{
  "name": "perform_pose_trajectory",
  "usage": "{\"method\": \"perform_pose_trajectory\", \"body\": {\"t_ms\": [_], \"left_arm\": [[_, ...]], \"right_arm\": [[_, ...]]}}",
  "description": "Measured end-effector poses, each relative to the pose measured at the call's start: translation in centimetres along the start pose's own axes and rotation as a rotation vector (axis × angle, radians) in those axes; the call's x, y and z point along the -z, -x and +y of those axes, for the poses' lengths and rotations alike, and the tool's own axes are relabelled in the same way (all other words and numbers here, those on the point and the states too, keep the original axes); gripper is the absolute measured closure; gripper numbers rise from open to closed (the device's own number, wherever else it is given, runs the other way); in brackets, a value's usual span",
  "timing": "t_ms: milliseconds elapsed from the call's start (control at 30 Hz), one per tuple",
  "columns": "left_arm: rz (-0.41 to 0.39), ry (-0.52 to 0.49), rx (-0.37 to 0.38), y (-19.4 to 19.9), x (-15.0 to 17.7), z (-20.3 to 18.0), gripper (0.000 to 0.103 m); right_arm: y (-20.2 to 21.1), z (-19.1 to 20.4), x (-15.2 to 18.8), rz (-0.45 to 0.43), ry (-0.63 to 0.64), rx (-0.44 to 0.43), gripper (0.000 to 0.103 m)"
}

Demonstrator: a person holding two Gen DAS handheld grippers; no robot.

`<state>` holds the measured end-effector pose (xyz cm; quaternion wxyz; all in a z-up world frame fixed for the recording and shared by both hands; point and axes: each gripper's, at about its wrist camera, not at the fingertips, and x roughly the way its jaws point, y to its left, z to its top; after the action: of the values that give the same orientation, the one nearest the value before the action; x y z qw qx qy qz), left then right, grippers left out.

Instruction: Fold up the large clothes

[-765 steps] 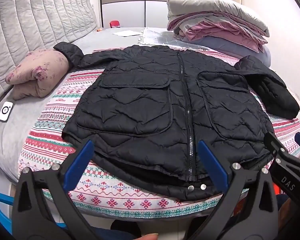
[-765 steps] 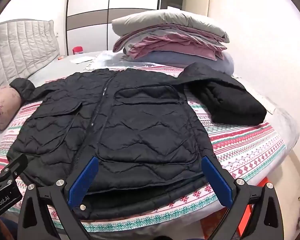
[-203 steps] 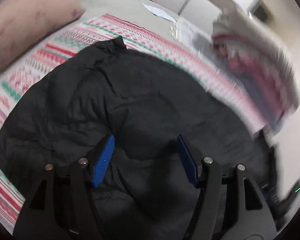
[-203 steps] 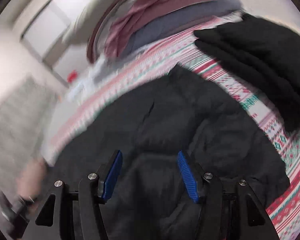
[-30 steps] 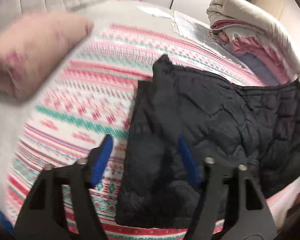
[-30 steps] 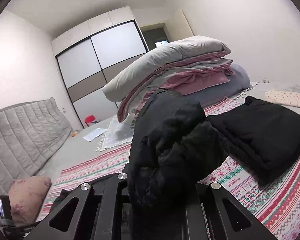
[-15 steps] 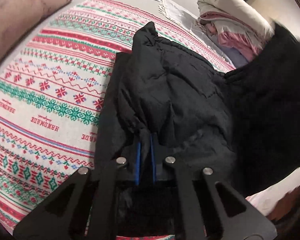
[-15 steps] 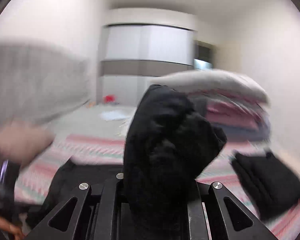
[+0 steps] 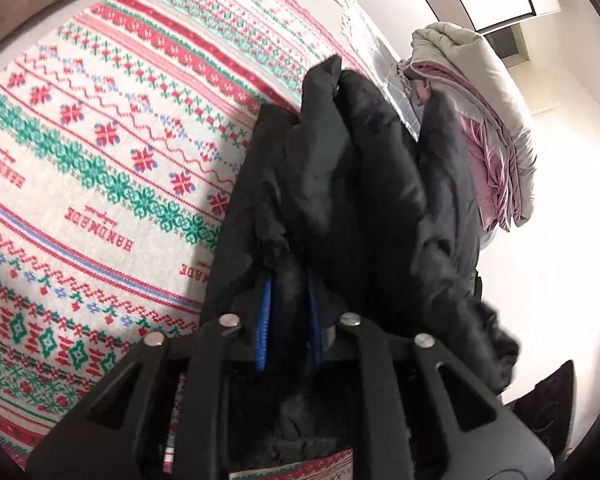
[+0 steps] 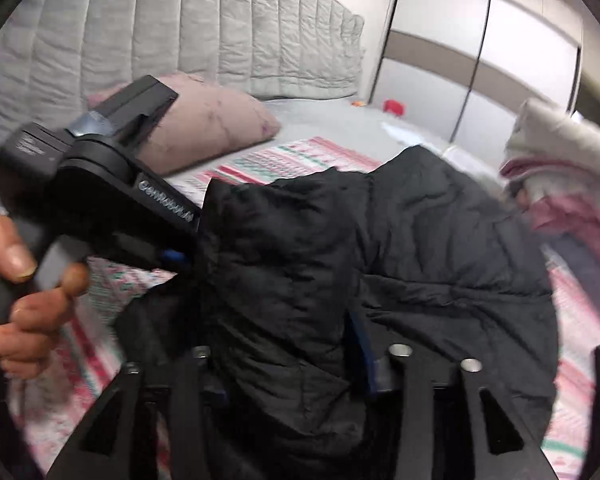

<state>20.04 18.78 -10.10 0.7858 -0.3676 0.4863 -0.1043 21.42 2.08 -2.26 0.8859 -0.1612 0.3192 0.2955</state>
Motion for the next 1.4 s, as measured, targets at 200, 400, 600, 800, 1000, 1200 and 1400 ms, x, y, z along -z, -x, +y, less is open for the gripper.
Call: {"method": "perform_pose_trajectory", "body": {"t_ms": [200, 400, 600, 800, 1000, 1200, 1400], "left_arm": [[-0.133, 0.017, 0.01, 3.7, -0.5, 0.1, 0.053], [-0.257, -0.07, 0.02, 6.0, -0.6, -2.1, 0.037], [-0.272, -0.162, 0.035, 5.6, 0.2, -5.4, 0.03], [-0.275, -0.284, -0.038, 4.4, 1.2, -9.1, 0.029], [-0.293, -0.231, -0.119, 4.6, 0.7, -8.8, 0.029], [-0.337, -0.292, -0.248, 4.4, 1.0, -9.5, 0.029], [-0.256, -0.259, -0.345, 0.1, -0.9, -7.7, 0.032]], "right_arm": [[5.0, -2.8, -0.1, -0.096, -0.104, -0.287, 0.039], [9.4, -10.8, 1.0, -0.276, -0.42, -0.28, 0.027], [5.0, -17.2, 5.5, -0.115, -0.755, -0.109, 0.029], [3.4, -12.4, 4.1, -0.049, -0.535, -0.08, 0.03], [0.4, -8.1, 4.7, 0.035, -0.383, -0.131, 0.029], [-1.0, -4.4, 4.3, 0.117, -0.249, -0.141, 0.029], [-1.5, -4.2, 4.6, 0.139, -0.27, -0.127, 0.029]]}}
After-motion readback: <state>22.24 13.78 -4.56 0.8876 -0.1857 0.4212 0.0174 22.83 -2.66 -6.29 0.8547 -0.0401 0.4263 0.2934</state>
